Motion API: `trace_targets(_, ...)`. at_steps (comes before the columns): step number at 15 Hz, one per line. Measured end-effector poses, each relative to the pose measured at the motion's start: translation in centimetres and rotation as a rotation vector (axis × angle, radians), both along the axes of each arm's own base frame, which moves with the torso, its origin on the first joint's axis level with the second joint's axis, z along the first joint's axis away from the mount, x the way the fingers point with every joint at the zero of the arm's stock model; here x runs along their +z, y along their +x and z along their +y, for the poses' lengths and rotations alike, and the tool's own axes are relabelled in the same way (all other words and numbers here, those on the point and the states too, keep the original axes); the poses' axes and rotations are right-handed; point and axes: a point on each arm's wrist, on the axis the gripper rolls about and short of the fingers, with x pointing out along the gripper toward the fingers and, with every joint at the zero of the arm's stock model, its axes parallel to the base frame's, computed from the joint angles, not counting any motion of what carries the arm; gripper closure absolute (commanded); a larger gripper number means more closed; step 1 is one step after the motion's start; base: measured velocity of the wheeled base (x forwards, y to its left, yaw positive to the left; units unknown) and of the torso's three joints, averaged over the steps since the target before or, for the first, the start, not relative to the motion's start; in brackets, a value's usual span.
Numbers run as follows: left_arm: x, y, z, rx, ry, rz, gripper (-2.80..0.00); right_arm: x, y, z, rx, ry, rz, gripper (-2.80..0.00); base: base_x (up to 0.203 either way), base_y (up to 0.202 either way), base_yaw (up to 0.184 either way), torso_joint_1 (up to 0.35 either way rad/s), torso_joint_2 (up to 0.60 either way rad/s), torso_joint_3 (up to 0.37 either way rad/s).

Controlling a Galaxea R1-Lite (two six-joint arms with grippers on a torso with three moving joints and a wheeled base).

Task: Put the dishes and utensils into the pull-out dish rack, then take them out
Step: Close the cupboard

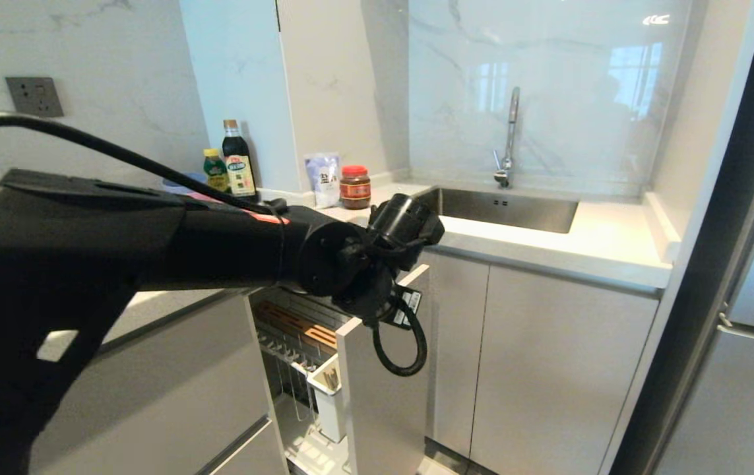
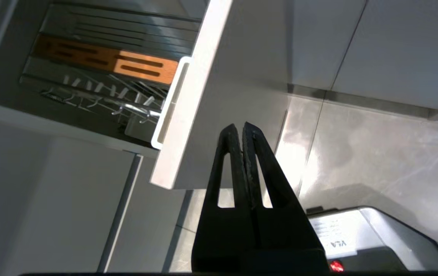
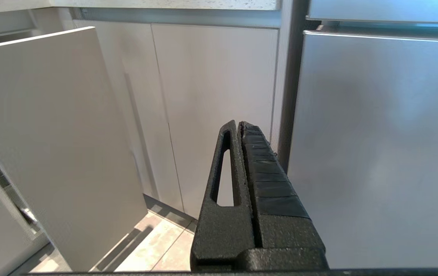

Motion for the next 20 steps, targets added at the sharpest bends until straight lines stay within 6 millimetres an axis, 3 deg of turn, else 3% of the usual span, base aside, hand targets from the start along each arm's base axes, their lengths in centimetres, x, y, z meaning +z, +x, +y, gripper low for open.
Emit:
trace_targets(4, -3.2, 1.5, -0.7, 0.01, 0.051, 0.049, 0.0, 0.0, 0.0, 0.0, 0.0, 0.0, 0.001, 0.0, 0.0, 0.0, 0.0, 0.0, 0.0, 0.0)
trace_targets(8, -5.2, 3.3, -0.3, 0.045, 0.075, 0.073, 0.0, 0.0, 0.0, 0.0, -0.001, 0.0, 0.0, 0.0, 0.0, 0.0, 0.0, 0.0, 0.0, 0.0)
trace_targets(20, -5.8, 6.6, 2.4, 0.139, 0.08, 0.068, 0.0, 0.0, 0.0, 0.0, 0.0, 0.0, 0.0, 0.0, 0.0, 0.0, 0.0, 0.0, 0.0, 0.0)
